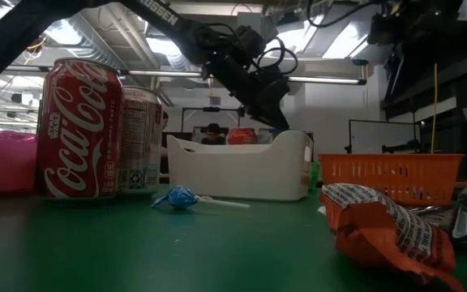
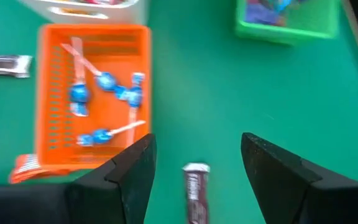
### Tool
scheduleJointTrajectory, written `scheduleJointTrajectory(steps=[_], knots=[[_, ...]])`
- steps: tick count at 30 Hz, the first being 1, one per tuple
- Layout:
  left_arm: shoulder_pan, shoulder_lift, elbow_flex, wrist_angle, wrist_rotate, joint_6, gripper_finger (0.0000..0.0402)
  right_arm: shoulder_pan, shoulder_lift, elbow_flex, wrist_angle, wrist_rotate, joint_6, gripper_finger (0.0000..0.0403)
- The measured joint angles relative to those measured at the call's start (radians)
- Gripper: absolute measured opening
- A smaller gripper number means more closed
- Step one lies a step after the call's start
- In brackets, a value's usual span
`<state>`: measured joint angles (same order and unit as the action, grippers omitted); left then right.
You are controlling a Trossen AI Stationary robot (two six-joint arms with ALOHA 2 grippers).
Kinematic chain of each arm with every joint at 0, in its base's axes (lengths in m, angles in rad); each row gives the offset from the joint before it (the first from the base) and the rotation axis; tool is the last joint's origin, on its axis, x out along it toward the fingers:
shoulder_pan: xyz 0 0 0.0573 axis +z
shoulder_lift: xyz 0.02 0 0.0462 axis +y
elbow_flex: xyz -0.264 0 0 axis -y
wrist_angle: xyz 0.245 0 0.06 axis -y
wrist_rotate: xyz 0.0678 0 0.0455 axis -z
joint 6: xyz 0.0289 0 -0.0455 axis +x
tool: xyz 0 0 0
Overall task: Sort candy
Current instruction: Put the brown chocolate bar into the black bin
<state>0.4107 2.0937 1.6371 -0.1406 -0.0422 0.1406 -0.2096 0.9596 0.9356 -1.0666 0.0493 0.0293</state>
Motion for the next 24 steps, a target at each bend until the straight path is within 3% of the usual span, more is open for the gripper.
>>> scheduleJointTrajectory(steps=[5, 16, 24], knots=[[-0.001, 0.0, 0.0, 0.002, 0.0, 0.0, 0.0108, 0.0, 0.0, -0.002, -0.039, 0.082, 0.043, 0.0234], [-0.036, 0.0, 0.0, 0.032, 0.002, 0.001, 0.0114, 0.0, 0.015, -0.143, -0.029, 0.072, 0.054, 0.0234], [-0.058, 0.0, 0.0, 0.032, 0.002, 0.001, 0.0114, 0.0, 0.108, -0.188, 0.012, 0.063, 0.071, 0.0234]])
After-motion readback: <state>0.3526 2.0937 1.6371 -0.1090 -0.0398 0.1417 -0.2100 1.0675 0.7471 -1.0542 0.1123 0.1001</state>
